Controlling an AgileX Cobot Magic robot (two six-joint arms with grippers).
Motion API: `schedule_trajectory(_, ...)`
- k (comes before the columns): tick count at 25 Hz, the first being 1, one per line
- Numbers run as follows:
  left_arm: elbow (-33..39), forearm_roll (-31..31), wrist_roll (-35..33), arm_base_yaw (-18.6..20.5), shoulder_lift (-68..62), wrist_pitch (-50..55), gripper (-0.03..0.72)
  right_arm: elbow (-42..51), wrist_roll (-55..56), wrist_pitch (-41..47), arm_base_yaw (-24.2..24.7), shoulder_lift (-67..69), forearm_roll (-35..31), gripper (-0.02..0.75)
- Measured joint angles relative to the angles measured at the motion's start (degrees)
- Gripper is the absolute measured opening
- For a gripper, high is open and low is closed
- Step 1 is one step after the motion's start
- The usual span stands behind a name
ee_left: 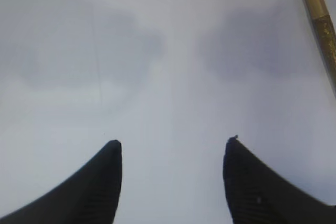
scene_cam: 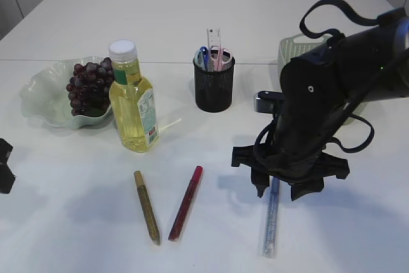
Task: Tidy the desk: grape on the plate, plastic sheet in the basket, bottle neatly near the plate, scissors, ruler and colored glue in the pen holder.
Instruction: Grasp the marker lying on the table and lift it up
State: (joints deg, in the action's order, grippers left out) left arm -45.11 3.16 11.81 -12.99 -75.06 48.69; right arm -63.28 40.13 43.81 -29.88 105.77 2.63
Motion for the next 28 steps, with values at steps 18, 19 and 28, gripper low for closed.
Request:
schedule_trajectory(18, 0.0, 0.0, 0.0, 0.0, 0.0, -0.08, 0.442, 0.0, 0.41, -2.25, 2.1, 5.02, -2.63, 0.439)
schedule_trajectory(19, 0.0, 0.0, 0.0, 0.0, 0.0, -0.08, 0.442, 0.0, 0.41, -2.32, 2.1, 5.32, -2.63, 0.439)
schedule_trajectory(28, 0.0, -0.07, 0.0, 0.0, 0.0, -0.08, 0.442, 0.0, 0.41, -3.26, 2.1, 6.29, -3.66, 0.405)
